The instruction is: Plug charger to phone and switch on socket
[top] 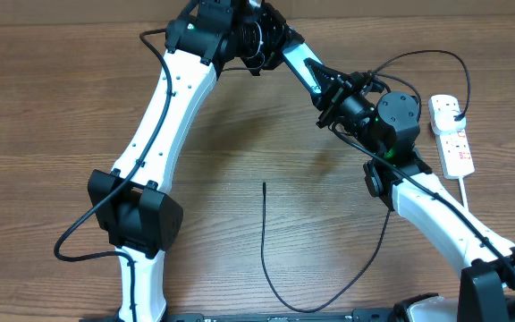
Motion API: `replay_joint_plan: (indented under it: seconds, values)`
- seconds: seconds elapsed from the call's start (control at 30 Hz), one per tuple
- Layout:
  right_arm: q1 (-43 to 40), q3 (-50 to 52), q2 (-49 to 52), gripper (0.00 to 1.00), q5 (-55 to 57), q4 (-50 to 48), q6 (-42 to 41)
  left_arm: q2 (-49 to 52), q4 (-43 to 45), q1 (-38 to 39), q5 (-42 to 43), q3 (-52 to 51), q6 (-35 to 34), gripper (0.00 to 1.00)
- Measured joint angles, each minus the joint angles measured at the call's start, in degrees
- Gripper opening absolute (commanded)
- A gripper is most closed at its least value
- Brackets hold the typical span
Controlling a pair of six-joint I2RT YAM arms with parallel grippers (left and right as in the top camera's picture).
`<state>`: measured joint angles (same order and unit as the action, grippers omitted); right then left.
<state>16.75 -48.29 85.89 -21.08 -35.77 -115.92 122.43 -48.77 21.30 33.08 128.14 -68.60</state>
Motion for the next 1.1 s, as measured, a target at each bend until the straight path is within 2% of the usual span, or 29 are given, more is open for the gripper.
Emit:
replay_joint_plan:
  seconds: [0.1, 0.47, 0.57, 0.67, 0.8, 1.1]
  values:
    - [-0.02, 0.0, 0.0, 0.04, -0.5, 0.44, -0.02, 0.0, 0.02, 0.0, 0.15, 0.0, -0.02, 0.17]
    - [-0.17, 0.0, 0.0, 0.05, -1.14, 0.85, -0.04, 0.0, -0.02, 0.0, 0.24, 0.0, 0.17, 0.14]
    - [-0.17, 0.0, 0.0, 0.13, -1.14, 0.83, 0.0, -0.02, -0.04, 0.0, 0.35, 0.0, 0.15, 0.11]
    - [-0.24, 0.0, 0.0, 0.16, -1.16, 0.7, 0.0, -0.02, -0.11, 0.0, 0.35, -0.02, 0.13, 0.06]
    - [-0.24, 0.0, 0.0, 0.19, -1.53, 0.7, 0.0, 0.0, -0.11, 0.0, 0.35, -0.04, 0.17, 0.06]
    - [-0.22, 0.0, 0.0, 0.48, -2.51, 0.72, -0.02, 0.0, -0.11, 0.0, 0.15, -0.07, 0.22, 0.04]
